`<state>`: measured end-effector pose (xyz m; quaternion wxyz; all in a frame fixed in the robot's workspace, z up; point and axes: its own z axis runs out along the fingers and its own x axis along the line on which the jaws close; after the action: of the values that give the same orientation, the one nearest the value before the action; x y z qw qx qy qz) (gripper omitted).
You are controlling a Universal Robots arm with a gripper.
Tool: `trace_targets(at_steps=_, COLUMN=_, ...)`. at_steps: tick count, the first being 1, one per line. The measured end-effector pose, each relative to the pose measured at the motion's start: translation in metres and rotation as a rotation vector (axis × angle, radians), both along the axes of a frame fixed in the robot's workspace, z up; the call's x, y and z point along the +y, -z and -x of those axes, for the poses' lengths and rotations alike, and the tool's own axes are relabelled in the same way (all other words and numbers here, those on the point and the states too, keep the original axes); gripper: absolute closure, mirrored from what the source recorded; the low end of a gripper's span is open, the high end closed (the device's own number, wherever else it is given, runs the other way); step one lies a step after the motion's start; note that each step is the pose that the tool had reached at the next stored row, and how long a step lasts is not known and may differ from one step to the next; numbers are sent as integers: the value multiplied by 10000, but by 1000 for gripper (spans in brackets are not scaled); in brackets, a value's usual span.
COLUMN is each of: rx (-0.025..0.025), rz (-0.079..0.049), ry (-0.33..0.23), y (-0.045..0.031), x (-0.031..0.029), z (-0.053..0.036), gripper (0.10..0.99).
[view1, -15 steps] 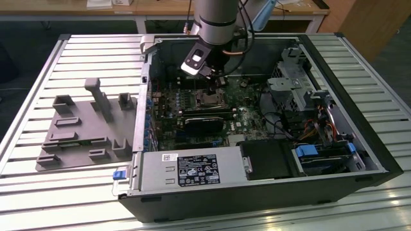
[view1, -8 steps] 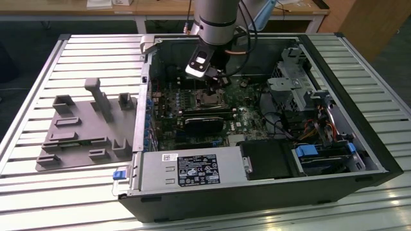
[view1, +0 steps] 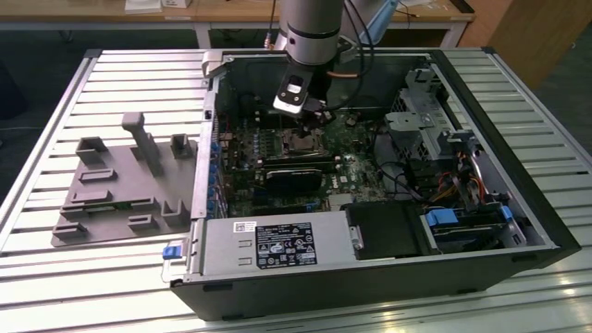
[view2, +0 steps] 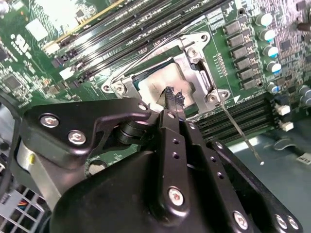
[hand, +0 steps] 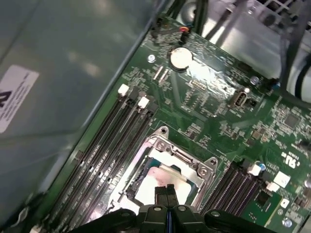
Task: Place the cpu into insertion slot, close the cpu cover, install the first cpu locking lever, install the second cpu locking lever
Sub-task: 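Close the cpu cover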
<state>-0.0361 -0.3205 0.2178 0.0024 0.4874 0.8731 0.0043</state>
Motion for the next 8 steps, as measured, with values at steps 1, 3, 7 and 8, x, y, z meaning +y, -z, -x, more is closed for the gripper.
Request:
trace_targets(at_steps=1, rx=-1, rz=0, ry=-108, y=0, x=0, z=0, gripper=984)
trace_targets(at_steps=3, rx=-3, rz=0, ry=-324, y=1, x=0, z=1, gripper=984)
trace_targets(at_steps=7, rx=-4, rz=-1, ry=-977, y=2, x=0, z=2, gripper=984)
trace_targets(at_steps=8, rx=-4, rz=0, ry=-1157, y=2, x=0, z=2, gripper=984)
